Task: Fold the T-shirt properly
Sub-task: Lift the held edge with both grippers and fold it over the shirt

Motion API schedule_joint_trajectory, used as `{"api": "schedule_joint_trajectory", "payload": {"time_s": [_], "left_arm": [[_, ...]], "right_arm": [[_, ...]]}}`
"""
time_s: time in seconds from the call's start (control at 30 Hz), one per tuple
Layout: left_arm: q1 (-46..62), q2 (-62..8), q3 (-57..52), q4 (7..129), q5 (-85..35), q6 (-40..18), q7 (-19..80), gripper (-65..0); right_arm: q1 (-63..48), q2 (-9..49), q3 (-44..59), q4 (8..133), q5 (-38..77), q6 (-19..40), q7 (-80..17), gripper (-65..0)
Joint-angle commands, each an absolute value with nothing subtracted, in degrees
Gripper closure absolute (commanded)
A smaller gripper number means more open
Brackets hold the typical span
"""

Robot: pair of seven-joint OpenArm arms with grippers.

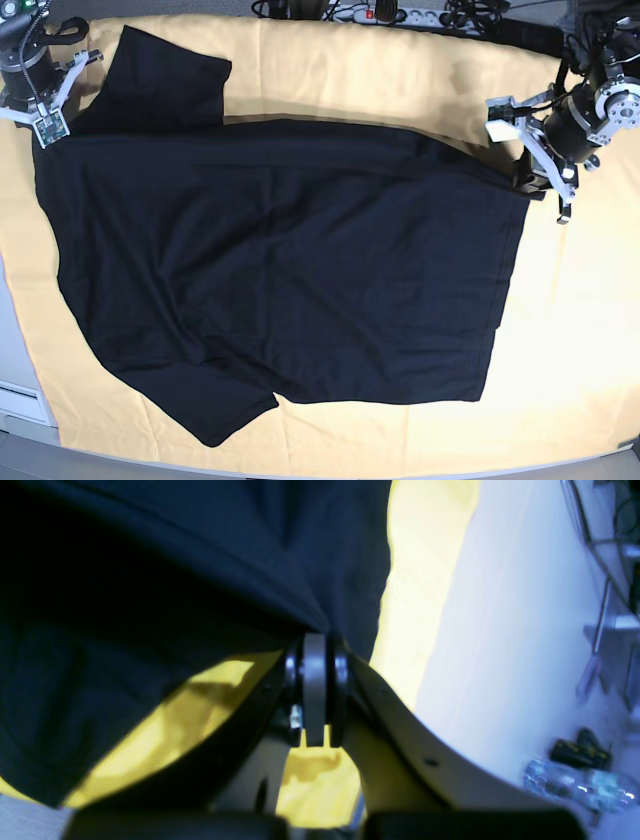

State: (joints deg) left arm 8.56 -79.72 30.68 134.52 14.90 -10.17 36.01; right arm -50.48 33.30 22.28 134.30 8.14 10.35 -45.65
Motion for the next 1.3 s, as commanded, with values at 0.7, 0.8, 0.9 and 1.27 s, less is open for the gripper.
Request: {"api": "schedule_joint_trajectory", "payload": {"time_s": [0.7,0.8,0.9,1.27], "left_arm": [[19.5,-84.9,30.0,135.0,20.0,-8.0,45.1,0.0],[21.6,-84.9,30.0,135.0,24.8,-4.5,45.1,0.0],[22.2,-84.3,30.0,135.0,31.1,1.0,46.9,0.0],[19.7,-82.8,30.0,135.0,37.3,9.3,40.2,0.0]], "right_arm": [[-57.8,34.0,23.0,135.0,5.5,7.4,-47.2,0.0],[-57.8,34.0,23.0,135.0,5.5,7.4,-47.0,0.0],[-57.7,34.0,23.0,135.0,4.9,7.3,-45.6,0.0],[-51.2,34.2,23.0,135.0,0.6,8.7,-41.0,0.0]]}}
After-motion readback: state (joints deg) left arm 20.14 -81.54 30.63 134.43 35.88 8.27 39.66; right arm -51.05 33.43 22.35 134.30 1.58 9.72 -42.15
